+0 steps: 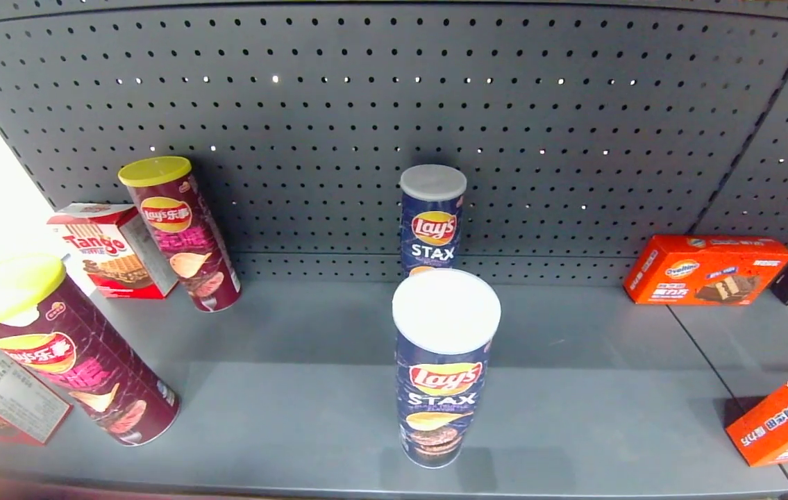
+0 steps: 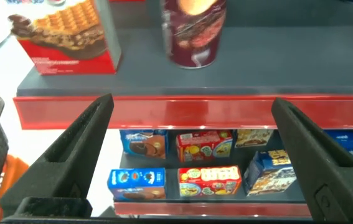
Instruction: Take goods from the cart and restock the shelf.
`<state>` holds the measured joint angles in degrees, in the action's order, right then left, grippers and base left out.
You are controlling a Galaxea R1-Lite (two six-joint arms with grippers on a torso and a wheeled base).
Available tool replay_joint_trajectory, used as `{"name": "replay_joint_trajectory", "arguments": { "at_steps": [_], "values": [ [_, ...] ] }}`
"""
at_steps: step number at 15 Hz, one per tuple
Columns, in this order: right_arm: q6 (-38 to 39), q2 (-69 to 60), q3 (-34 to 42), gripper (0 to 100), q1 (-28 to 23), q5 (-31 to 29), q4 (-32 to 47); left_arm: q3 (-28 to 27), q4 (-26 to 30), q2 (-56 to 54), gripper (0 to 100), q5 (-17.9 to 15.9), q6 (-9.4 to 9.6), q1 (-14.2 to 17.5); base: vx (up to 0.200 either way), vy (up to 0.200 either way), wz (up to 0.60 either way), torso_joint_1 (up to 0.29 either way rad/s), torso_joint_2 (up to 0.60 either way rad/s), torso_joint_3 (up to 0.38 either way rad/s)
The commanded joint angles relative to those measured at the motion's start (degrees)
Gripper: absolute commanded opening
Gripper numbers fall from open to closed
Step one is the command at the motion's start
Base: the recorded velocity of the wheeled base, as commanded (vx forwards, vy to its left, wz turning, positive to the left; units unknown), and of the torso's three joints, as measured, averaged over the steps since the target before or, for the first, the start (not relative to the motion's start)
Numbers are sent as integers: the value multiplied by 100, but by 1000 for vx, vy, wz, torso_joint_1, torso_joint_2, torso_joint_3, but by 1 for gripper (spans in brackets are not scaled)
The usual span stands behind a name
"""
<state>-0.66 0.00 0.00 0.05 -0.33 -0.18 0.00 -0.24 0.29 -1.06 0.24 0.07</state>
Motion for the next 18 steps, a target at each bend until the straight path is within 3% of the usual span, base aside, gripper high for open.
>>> {"name": "replay_joint_trajectory", "arguments": {
  "at_steps": [1, 18],
  "values": [
    [-4, 9, 0, 100, 4, -2, -8, 0, -2, -3, 100, 1, 2, 1, 0, 0, 0, 0, 0, 0],
    [4, 9, 0, 100, 4, 7, -8, 0, -2, -3, 100, 1, 2, 1, 0, 0, 0, 0, 0, 0]
  ]
}}
